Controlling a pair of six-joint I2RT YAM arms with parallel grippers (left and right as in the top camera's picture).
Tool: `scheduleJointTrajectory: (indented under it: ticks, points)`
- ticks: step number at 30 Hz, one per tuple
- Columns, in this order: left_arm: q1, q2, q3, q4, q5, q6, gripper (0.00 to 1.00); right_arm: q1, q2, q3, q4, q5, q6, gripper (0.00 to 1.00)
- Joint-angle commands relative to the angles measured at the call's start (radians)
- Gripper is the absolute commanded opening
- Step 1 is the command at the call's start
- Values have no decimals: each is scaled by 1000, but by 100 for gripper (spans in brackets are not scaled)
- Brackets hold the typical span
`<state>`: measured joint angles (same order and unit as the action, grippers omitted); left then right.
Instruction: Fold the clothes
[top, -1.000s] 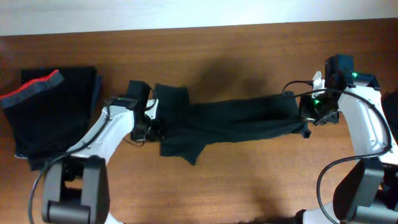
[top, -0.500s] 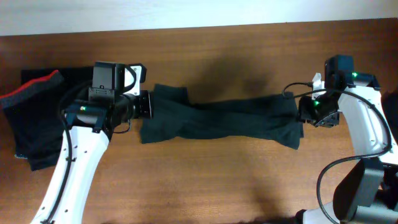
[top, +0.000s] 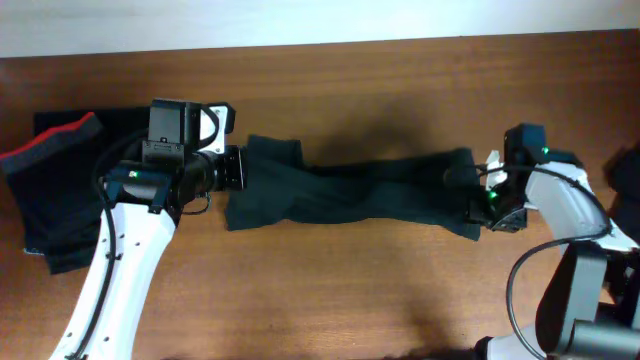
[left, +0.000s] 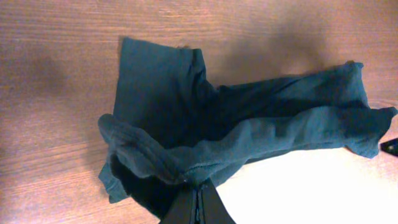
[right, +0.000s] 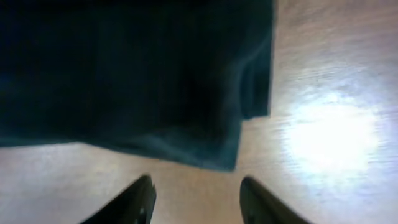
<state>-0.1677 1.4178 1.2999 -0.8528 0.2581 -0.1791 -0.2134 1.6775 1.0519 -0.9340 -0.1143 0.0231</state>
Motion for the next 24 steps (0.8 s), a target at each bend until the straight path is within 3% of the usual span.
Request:
scheduleJointTrajectory:
  ticks: [1,12,18,20,21,22,24]
  points:
    - [3,1,5,2,-12,16,0,-3,-2,-64,72,-48,4,49]
    - [3,1,5,3,-22,17,0,-3,-2,-194,224,-58,5,60]
    - [3,1,5,3,-22,17,0,-3,-2,-195,255,-58,12,59]
    - [3,1,5,3,-22,17,0,-3,-2,-195,255,-58,16,43]
    - [3,1,5,3,-22,17,0,-3,-2,-195,254,-59,20,13]
    - [3,1,5,3,-22,17,0,-3,-2,-195,253,-58,28,4]
    - [3,1,5,3,-23,17,0,-3,-2,-195,245,-59,65,4]
